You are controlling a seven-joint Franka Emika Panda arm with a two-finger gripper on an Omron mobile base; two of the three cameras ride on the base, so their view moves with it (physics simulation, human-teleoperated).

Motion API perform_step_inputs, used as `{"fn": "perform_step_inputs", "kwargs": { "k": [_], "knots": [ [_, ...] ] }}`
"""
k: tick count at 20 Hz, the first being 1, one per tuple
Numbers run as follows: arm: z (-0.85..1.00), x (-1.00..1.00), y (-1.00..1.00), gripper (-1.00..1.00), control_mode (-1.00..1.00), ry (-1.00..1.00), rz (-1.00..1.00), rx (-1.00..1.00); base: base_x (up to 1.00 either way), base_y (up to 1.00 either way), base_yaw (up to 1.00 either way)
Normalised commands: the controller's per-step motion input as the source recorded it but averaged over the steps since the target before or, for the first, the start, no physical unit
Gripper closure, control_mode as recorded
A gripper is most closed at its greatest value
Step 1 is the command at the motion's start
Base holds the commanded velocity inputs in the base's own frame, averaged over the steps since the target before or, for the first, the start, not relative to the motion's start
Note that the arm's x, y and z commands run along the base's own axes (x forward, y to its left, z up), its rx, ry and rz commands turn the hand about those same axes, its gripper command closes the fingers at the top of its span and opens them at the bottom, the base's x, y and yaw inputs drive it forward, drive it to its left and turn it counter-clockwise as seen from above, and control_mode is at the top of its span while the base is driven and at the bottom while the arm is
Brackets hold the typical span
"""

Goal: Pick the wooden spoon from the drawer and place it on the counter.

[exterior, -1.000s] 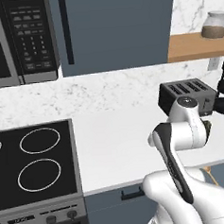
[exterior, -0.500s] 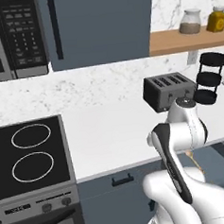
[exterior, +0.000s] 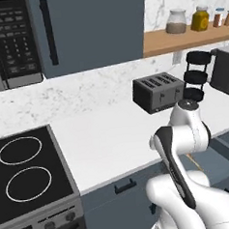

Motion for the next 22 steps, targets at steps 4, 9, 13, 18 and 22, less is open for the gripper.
{"fn": "perform_step_inputs", "kwargs": {
  "k": [4, 9, 13, 18, 22],
  "knots": [
    [0.0, 0.0, 0.0, -1.0, 1.0, 0.0, 0.0, 0.0, 0.38, 0.02, -0.34],
    [0.0, 0.0, 0.0, -1.0, 1.0, 0.0, 0.0, 0.0, 0.4, 0.23, -0.35],
    [0.0, 0.0, 0.0, -1.0, 1.0, 0.0, 0.0, 0.0, 0.31, 0.28, -0.35],
    [0.0, 0.0, 0.0, -1.0, 1.0, 0.0, 0.0, 0.0, 0.03, 0.28, -0.41],
    [0.0, 0.0, 0.0, -1.0, 1.0, 0.0, 0.0, 0.0, 0.0, 0.33, -0.42]
  ]
}}
